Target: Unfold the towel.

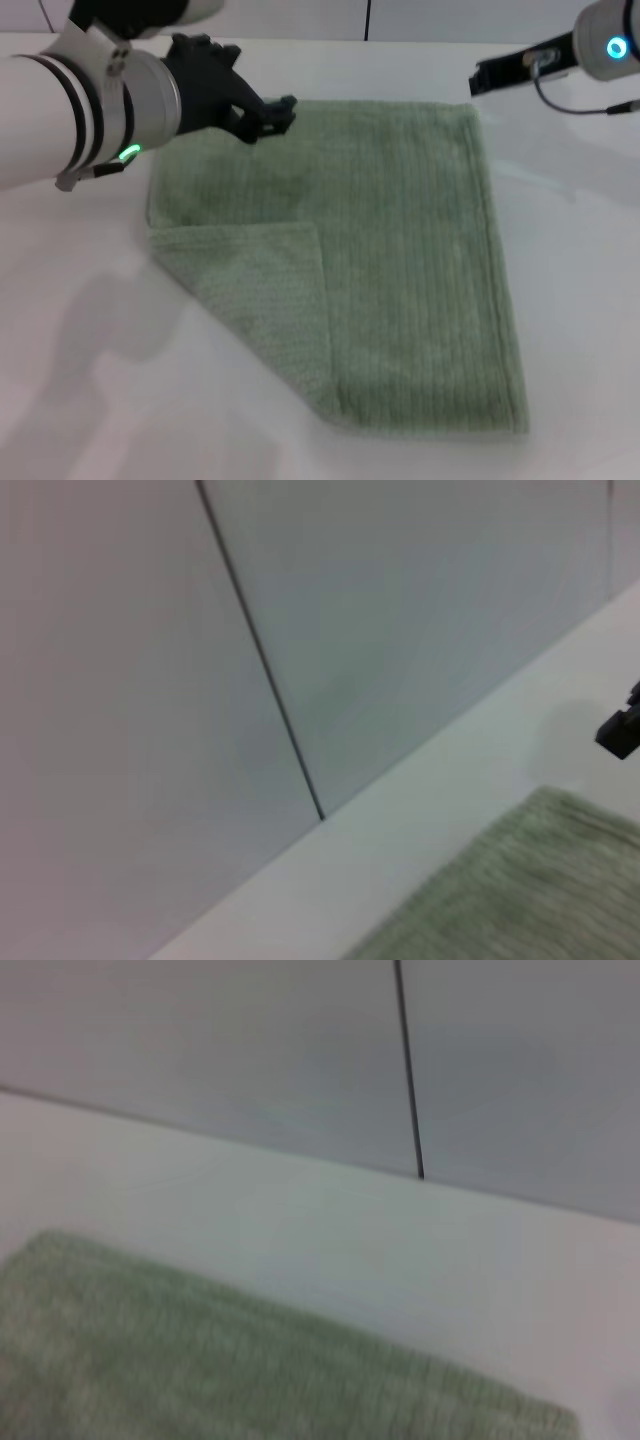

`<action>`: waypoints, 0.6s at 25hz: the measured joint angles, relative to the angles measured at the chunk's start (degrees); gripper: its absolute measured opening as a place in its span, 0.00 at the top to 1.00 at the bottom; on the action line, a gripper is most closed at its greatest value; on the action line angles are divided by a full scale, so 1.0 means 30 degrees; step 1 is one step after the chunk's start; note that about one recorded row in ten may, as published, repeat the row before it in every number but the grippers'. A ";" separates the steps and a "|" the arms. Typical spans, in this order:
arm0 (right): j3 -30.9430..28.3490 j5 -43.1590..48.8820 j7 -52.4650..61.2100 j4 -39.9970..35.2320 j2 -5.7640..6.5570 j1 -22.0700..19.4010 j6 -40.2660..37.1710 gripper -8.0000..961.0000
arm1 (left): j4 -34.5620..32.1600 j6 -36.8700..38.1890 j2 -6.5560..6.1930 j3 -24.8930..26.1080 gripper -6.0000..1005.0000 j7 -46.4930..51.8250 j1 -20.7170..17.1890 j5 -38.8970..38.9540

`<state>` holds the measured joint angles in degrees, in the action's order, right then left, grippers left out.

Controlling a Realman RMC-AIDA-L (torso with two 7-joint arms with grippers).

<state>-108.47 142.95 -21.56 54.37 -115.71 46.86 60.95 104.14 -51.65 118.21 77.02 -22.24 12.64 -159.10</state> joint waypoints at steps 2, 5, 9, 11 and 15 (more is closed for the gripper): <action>0.0081 0.0144 -0.0055 -0.0571 -0.0003 0.0281 0.0026 0.99 | 0.0082 -0.0733 -0.0007 -0.0163 0.24 -0.0150 0.0134 -0.0001; 0.0137 0.0217 -0.0073 -0.1281 -0.0034 0.0636 0.0020 0.99 | -0.0035 -0.1879 0.0025 -0.0284 0.24 -0.0293 0.0524 0.0002; 0.0166 0.0229 -0.0098 -0.1909 -0.0132 0.0858 -0.0325 0.99 | -0.0403 -0.3597 0.0083 -0.0475 0.24 -0.0003 0.1151 0.0004; 0.0170 0.0212 -0.0094 -0.1993 -0.0153 0.0842 -0.0486 0.99 | -0.0570 -0.4191 0.0097 -0.0805 0.24 0.0609 0.1344 0.0007; 0.0208 0.0180 -0.0053 -0.2405 -0.0298 0.1031 -0.0775 0.99 | -0.1174 -0.4235 0.0094 -0.1088 0.24 0.1965 0.1794 -0.0011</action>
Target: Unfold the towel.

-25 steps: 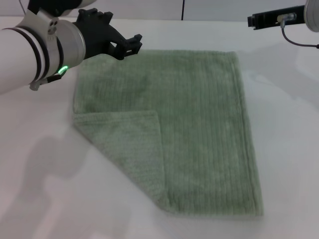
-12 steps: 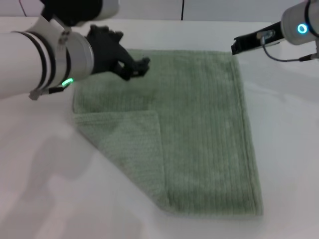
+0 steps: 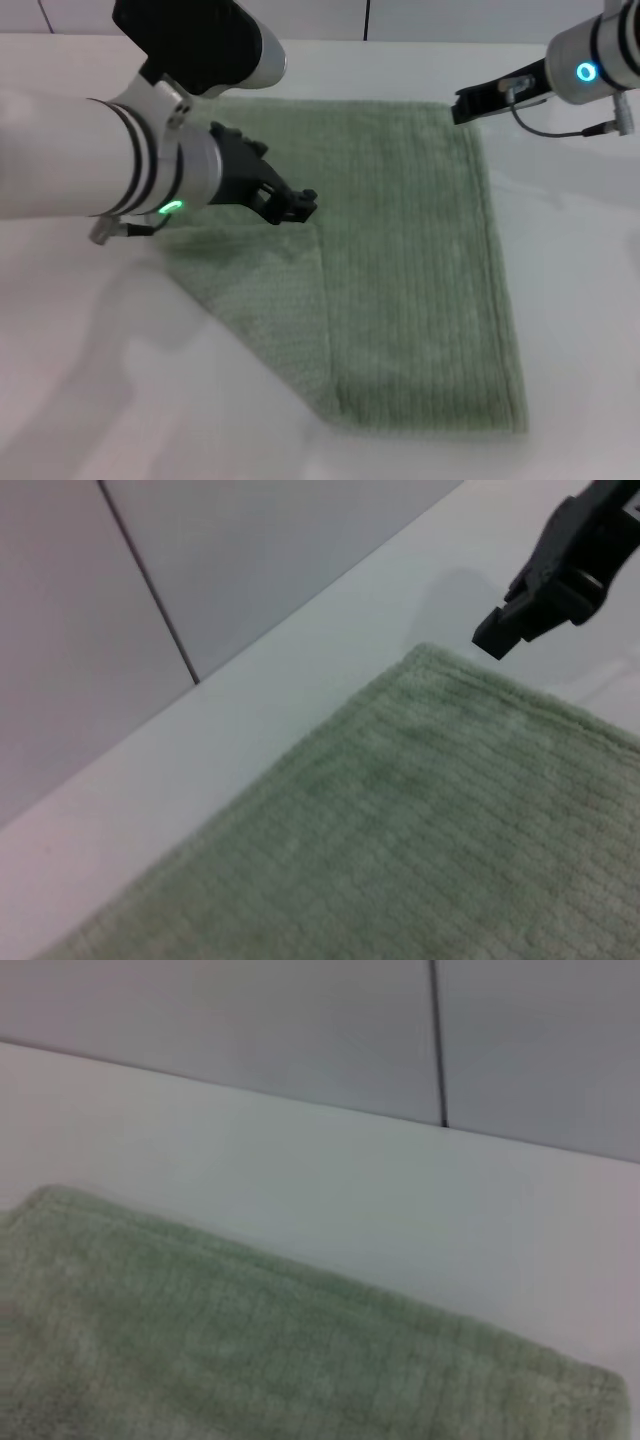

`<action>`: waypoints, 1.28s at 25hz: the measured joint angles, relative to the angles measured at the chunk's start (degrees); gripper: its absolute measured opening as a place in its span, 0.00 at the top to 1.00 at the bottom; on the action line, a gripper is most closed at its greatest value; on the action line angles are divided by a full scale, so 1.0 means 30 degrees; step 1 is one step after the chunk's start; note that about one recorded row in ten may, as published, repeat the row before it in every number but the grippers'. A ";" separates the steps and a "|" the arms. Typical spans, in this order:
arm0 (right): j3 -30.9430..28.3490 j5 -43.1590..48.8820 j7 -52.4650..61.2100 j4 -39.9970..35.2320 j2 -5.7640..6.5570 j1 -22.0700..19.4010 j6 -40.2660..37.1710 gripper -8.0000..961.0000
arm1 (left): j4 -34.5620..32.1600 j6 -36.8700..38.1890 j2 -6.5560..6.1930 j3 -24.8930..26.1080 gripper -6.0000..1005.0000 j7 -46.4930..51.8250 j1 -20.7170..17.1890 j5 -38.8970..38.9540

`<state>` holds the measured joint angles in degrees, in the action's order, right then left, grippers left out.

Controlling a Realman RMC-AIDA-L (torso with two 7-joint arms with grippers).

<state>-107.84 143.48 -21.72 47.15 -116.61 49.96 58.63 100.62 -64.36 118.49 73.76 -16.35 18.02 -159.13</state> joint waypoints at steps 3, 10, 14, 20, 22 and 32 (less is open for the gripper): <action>0.0453 -0.0052 0.0037 -0.0604 -0.0175 0.0370 -0.0329 0.99 | -0.0842 -0.0007 0.0006 -0.0429 0.24 0.1432 0.0726 -0.0116; 0.0729 -0.0103 0.0099 -0.0808 -0.0280 0.0426 -0.0616 0.99 | -0.2411 -0.0541 0.0039 -0.2095 0.24 0.3905 0.2281 -0.1548; 0.0728 -0.0118 0.0125 -0.1063 -0.0279 0.0376 -0.0845 0.99 | -0.3116 -0.0276 0.0069 -0.2427 0.24 0.4438 0.2496 -0.1652; 0.0760 -0.0126 0.0048 -0.2660 -0.0292 0.0930 -0.1494 0.99 | -0.4100 0.0376 0.0082 -0.2521 0.24 0.4841 0.2741 -0.1694; 0.0814 -0.0126 0.0003 -0.3018 -0.0324 0.1101 -0.1670 0.99 | -0.4228 0.0460 0.0082 -0.2585 0.24 0.4849 0.2785 -0.1695; 0.1009 -0.0132 -0.0033 -0.2973 -0.0385 0.1040 -0.1875 0.99 | -0.4563 0.0965 0.0023 -0.2699 0.24 0.4825 0.3019 -0.1704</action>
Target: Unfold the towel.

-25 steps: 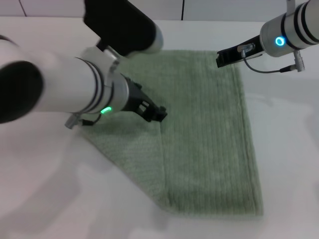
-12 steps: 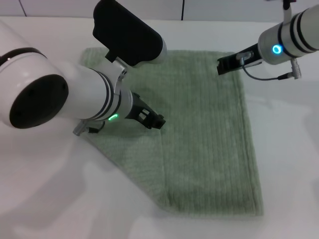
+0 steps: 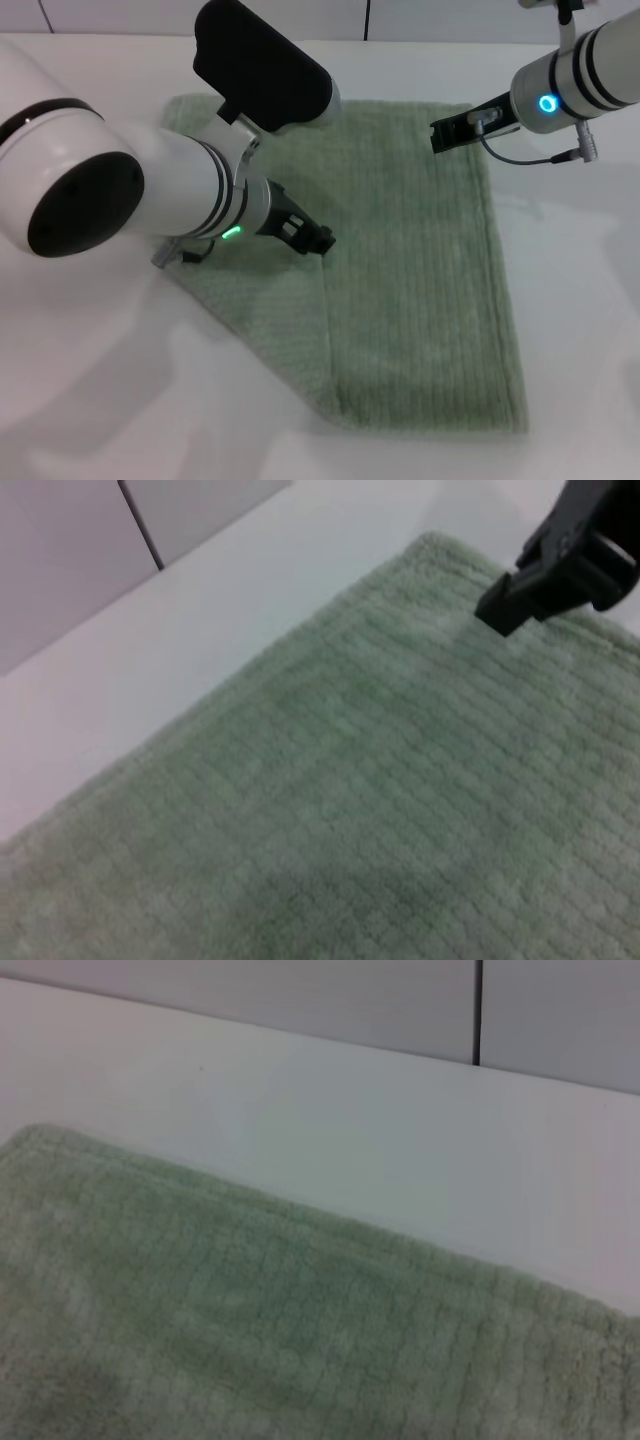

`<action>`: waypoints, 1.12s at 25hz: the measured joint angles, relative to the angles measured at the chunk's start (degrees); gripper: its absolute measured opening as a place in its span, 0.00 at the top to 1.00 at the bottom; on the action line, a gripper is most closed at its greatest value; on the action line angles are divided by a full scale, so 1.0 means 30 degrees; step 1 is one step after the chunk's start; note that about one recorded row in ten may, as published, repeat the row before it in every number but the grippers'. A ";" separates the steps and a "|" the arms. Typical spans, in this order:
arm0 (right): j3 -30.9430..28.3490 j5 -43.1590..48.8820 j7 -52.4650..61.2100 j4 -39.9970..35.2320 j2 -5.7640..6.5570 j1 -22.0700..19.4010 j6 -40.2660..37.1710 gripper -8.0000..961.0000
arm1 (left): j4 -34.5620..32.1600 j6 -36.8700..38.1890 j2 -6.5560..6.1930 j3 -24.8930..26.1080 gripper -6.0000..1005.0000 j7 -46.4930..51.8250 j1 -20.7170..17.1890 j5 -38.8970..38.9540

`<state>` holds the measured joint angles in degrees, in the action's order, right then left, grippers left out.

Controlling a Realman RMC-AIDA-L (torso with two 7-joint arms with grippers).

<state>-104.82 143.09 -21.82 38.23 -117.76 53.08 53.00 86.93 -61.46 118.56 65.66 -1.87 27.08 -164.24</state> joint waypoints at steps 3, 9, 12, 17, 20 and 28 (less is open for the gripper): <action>-0.0120 0.0001 -0.0004 0.0009 0.0052 -0.0135 -0.0059 0.99 | 0.0069 -0.0089 -0.0001 0.0078 0.24 -0.0006 0.0097 -0.0007; -0.0146 0.0013 -0.0063 0.0009 0.0085 -0.0296 -0.0204 0.99 | 0.0034 -0.0140 0.0000 0.0233 0.24 0.0011 0.0260 -0.0073; -0.0154 -0.0010 -0.0068 0.0005 0.0086 -0.0337 -0.0241 0.99 | -0.0019 -0.0135 -0.0001 0.0370 0.24 -0.0002 0.0312 -0.0141; -0.0179 -0.0009 -0.0076 0.0061 0.0085 -0.0349 -0.0138 0.99 | 0.0157 -0.0137 -0.0020 0.0444 0.24 0.0006 0.0314 -0.0169; -0.0188 -0.0005 -0.0052 0.0209 0.0096 -0.0389 -0.0113 0.99 | 0.0338 -0.0138 -0.0029 0.0486 0.24 -0.0132 0.0192 -0.0213; -0.0189 -0.0005 0.0022 0.0563 0.0120 -0.0570 -0.0106 0.99 | 0.0369 -0.0073 -0.0031 0.0359 0.24 -0.0167 0.0194 -0.0378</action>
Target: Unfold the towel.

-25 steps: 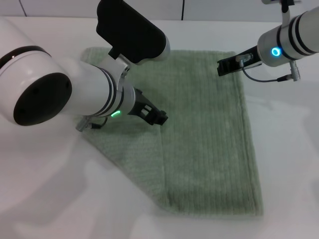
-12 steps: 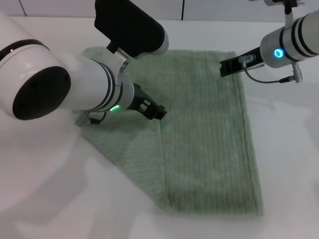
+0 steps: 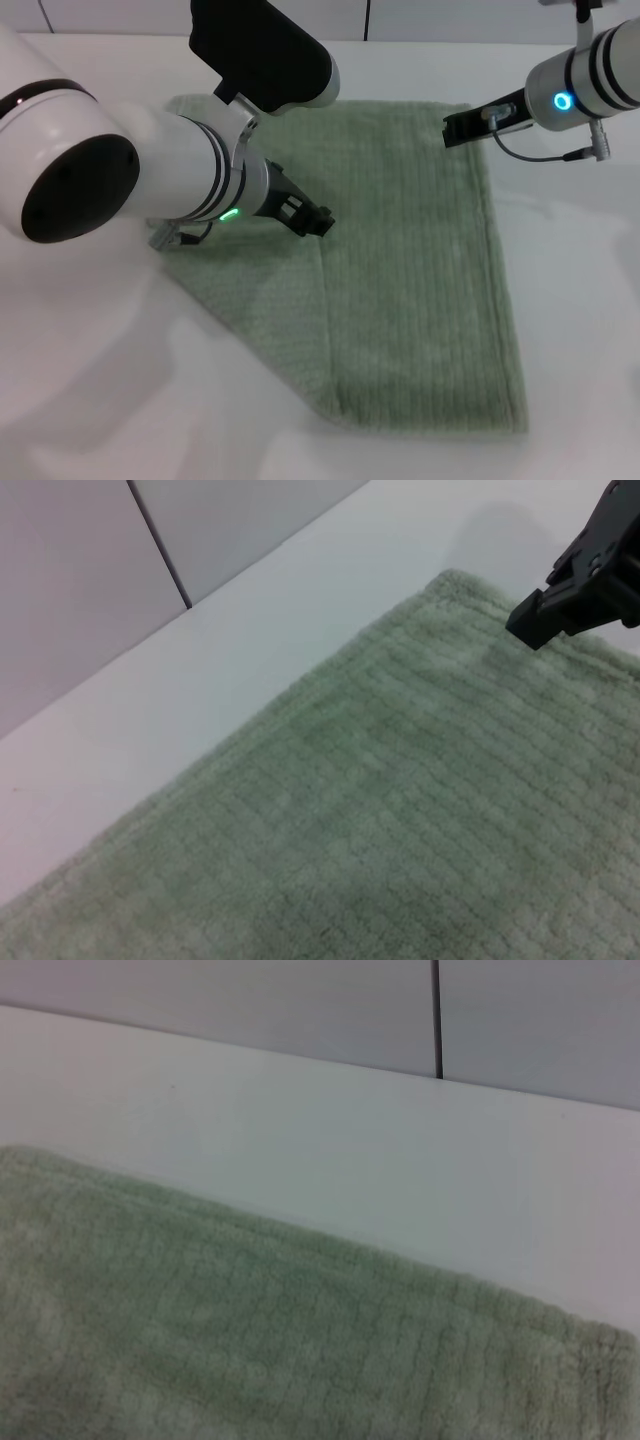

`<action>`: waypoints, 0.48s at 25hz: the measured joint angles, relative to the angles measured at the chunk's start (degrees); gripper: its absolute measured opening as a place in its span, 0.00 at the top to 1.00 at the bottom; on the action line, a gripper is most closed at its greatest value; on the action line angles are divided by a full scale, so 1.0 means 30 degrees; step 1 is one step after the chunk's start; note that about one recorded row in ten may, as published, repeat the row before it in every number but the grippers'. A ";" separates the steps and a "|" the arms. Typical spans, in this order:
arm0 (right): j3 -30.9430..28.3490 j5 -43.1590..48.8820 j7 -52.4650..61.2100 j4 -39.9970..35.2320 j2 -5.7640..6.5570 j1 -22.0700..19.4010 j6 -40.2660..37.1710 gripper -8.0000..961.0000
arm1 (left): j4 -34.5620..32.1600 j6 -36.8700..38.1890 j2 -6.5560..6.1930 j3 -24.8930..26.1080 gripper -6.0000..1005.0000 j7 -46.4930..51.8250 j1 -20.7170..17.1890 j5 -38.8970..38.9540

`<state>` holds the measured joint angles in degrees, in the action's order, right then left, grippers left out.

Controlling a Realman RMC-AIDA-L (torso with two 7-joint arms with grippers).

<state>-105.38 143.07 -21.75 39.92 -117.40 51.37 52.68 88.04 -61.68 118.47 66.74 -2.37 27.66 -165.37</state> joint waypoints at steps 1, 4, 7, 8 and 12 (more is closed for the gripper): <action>-0.0010 0.0000 0.0001 0.0024 -0.0001 -0.0042 -0.0002 0.99 | 0.0096 -0.0015 0.0001 -0.0010 0.24 0.0005 -0.0057 -0.0021; -0.0021 0.0002 0.0001 0.0050 -0.0004 -0.0075 -0.0002 0.99 | 0.0150 -0.0060 0.0001 0.0004 0.24 0.0028 -0.0091 -0.0021; -0.0027 0.0005 -0.0041 0.0067 -0.0006 -0.0104 -0.0004 0.99 | 0.0156 -0.0048 0.0001 0.0071 0.24 0.0036 -0.0101 -0.0021; -0.0027 0.0007 -0.0044 0.0071 -0.0007 -0.0101 -0.0011 0.99 | 0.0156 -0.0026 0.0001 0.0087 0.24 0.0032 -0.0103 -0.0021; 0.0029 0.0086 0.0010 0.0451 -0.0008 -0.0089 0.0092 0.99 | 0.0162 0.0052 0.0001 0.0163 0.24 0.0004 -0.0111 -0.0022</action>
<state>-105.30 143.33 -21.72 41.28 -117.42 51.10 52.96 88.52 -61.53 118.47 67.23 -2.36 27.33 -165.44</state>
